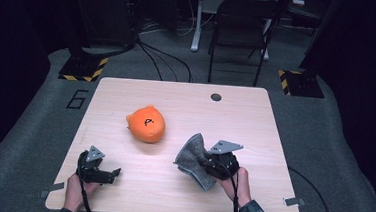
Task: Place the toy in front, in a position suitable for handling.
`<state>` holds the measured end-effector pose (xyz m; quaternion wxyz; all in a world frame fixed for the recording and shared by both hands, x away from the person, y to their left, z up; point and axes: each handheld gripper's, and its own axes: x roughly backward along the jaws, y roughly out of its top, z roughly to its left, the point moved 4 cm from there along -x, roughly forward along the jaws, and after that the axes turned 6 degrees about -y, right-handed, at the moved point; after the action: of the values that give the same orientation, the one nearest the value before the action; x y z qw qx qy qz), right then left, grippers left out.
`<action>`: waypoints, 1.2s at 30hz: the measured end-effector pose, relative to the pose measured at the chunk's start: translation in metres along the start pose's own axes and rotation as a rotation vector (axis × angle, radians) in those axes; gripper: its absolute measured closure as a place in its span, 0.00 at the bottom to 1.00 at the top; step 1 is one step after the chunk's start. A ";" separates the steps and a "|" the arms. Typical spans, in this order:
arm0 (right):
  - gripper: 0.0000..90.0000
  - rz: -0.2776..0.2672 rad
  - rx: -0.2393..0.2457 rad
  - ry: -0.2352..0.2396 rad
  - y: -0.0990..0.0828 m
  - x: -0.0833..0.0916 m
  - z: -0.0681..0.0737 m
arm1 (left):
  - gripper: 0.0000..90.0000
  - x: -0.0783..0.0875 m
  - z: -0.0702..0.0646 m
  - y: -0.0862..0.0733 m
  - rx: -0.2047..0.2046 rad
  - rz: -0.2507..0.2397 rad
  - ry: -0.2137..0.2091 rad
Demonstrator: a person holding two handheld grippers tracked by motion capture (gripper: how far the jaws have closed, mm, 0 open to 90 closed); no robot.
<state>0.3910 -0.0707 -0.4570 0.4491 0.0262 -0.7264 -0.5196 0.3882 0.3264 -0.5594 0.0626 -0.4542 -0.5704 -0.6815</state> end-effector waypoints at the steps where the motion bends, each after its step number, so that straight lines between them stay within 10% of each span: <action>1: 0.81 -0.002 -0.008 -0.005 -0.001 0.001 -0.002 | 0.00 0.000 0.000 0.000 0.000 0.000 0.000; 17: 0.81 -0.001 -0.156 -0.176 -0.026 0.030 -0.076 | 0.00 0.000 0.000 0.000 0.000 0.000 0.000; 36: 0.80 0.068 -0.377 -0.396 -0.071 0.019 -0.162 | 0.00 0.000 0.000 0.000 0.000 0.000 0.000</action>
<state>0.4597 -0.2316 -0.4917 0.3124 -0.1843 -0.6909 -0.6254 0.3882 0.3264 -0.5594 0.0626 -0.4542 -0.5706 -0.6813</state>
